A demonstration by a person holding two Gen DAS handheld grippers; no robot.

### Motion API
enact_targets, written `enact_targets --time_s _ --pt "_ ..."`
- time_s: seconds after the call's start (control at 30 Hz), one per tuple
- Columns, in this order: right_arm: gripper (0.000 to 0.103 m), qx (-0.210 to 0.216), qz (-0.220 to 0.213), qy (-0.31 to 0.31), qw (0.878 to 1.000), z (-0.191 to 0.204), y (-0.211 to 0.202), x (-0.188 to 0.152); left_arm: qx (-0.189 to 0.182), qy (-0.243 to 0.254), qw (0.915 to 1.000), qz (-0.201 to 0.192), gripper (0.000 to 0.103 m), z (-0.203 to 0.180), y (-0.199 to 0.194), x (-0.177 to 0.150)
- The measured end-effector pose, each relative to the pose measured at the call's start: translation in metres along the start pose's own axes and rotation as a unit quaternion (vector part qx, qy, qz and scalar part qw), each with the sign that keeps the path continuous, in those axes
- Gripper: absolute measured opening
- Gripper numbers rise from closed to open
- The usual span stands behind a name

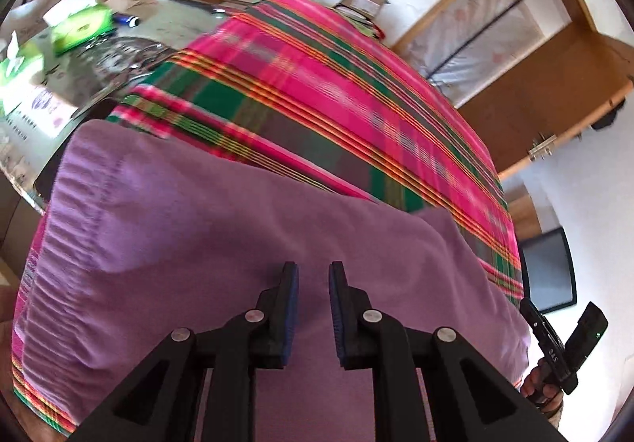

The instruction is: Fold clothes

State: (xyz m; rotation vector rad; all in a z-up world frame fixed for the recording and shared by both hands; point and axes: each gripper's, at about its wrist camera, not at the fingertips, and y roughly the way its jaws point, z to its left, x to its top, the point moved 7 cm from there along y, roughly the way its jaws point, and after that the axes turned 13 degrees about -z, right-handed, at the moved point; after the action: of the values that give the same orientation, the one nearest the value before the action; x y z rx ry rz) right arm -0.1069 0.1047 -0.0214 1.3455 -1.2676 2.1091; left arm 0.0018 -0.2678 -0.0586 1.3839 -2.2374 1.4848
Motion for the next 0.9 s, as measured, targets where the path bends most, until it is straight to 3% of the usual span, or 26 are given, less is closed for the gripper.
enact_targets --time_s 0.17,0.43,0.6,0.9 --pt "0.019 0.061 0.039 -0.062 0.995 0.041 0.042 0.011 0.01 -0.008 0.9999 0.01 0.016 0.009 0.004 0.003" --pt "0.019 0.137 0.088 -0.07 0.984 0.075 0.09 0.015 0.036 -0.042 0.9984 -0.005 0.016 0.033 -0.004 0.015" --pt "0.019 0.199 0.115 -0.09 0.969 0.104 0.095 0.004 0.038 -0.067 0.997 0.001 0.016 0.045 0.001 0.017" --pt "0.019 0.216 0.127 -0.098 0.963 0.118 0.101 0.001 0.035 -0.074 0.9966 0.004 0.016 0.047 0.004 0.02"
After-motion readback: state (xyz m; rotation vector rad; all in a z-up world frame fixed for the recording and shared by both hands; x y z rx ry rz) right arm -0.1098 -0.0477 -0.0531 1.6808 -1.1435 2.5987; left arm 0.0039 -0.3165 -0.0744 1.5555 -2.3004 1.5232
